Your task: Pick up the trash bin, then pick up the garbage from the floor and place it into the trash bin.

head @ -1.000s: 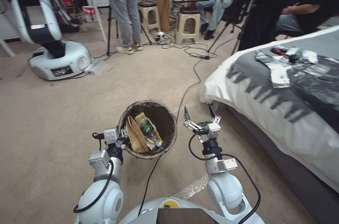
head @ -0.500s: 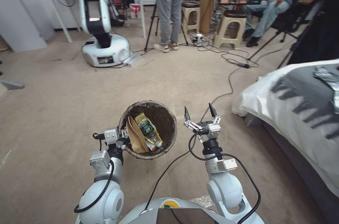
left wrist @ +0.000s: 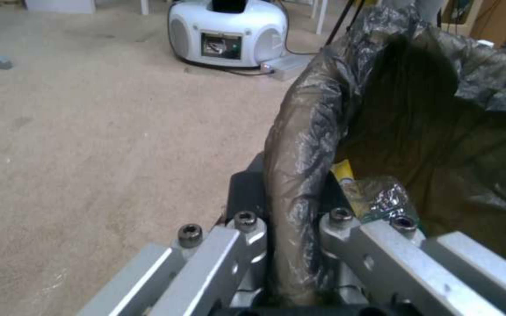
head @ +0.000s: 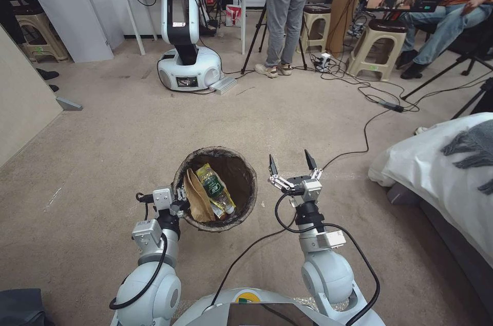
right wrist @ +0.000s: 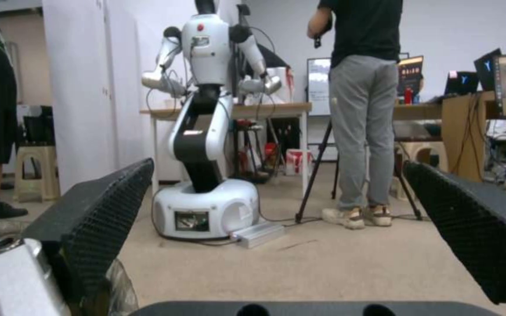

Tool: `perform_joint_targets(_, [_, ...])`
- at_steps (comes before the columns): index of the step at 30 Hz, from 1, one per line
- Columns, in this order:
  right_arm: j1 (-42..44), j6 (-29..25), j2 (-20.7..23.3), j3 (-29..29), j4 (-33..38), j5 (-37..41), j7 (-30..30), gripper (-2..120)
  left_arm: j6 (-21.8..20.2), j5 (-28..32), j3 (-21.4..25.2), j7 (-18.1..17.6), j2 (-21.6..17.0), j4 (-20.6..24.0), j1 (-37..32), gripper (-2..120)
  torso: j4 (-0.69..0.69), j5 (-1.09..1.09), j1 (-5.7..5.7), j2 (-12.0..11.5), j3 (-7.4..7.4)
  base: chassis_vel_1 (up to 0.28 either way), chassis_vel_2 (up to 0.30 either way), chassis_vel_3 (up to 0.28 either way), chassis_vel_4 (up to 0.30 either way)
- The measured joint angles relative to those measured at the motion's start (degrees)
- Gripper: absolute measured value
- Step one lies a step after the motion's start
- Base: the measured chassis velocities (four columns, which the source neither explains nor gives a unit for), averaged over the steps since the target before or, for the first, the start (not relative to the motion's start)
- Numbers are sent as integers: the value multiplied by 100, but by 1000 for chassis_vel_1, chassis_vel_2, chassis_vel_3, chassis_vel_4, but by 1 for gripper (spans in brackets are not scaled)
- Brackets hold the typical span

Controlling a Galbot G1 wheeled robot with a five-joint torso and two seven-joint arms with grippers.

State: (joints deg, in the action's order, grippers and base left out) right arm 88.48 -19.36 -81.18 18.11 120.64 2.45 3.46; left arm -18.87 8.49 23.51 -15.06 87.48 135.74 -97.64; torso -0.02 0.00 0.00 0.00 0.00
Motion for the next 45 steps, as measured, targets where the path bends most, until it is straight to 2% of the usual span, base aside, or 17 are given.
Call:
perform_joint_targets(7, [9, 1, -1, 0, 2, -16, 0, 100, -41, 12, 1, -120, 0, 23, 11, 5, 1, 0, 0, 0, 0, 0, 0, 0, 0])
perform_joint_targets(10, [14, 2, -3, -3, 2, -27, 0, 100, -548, 243, 1, -561, -9, 96, 5, 5, 2, 0, 0, 0, 0, 0, 0, 0, 0])
perform_joint_targets(11, [14, 2, -3, -3, 2, -27, 0, 100, -548, 243, 1, -561, -9, 96, 5, 5, 2, 0, 0, 0, 0, 0, 0, 0, 0])
perform_joint_targets(15, [30, -6, -5, 6, 2, -30, 1, 100, -1268, 638, 23, -1049, -37, 115, 33, 5, 2, 0, 0, 0, 0, 0, 0, 0, 0])
perform_joint_targets(19, [34, -10, -7, 8, 15, -31, 1, 100, -1451, 701, 89, -1241, -42, 17, 78, 5, 1, 0, 0, 0, 0, 0, 0, 0, 0])
perform_joint_targets(28, [36, -31, -10, 13, 18, -33, 0, 100, -1568, 998, 122, -1377, -28, -315, 168, 5, 2, 0, 0, 0, 0, 0, 0, 0, 0])
perform_joint_targets(42, [56, -73, -16, 20, 12, -37, -4, 100, -1600, 1125, 148, -1433, -25, -400, 204, 5, 2, 0, 0, 0, 0, 0, 0, 0, 0])
perform_joint_targets(43, [61, -84, -20, 21, 8, -40, -6, 100, -1606, 1157, 153, -1446, -25, -424, 212, 19, 2, 0, 0, 0, 0, 0, 0, 0, 0])
perform_joint_targets(44, [61, -84, -20, 21, 8, -40, -6, 100, -1606, 1157, 153, -1446, -25, -424, 212, 19, 2, 0, 0, 0, 0, 0, 0, 0, 0])
perform_joint_targets(45, [64, -89, -26, 21, 5, -44, -8, 100, -1606, 1186, 151, -1449, -22, -444, 216, 25, 2, 0, 0, 0, 0, 0, 0, 0, 0])
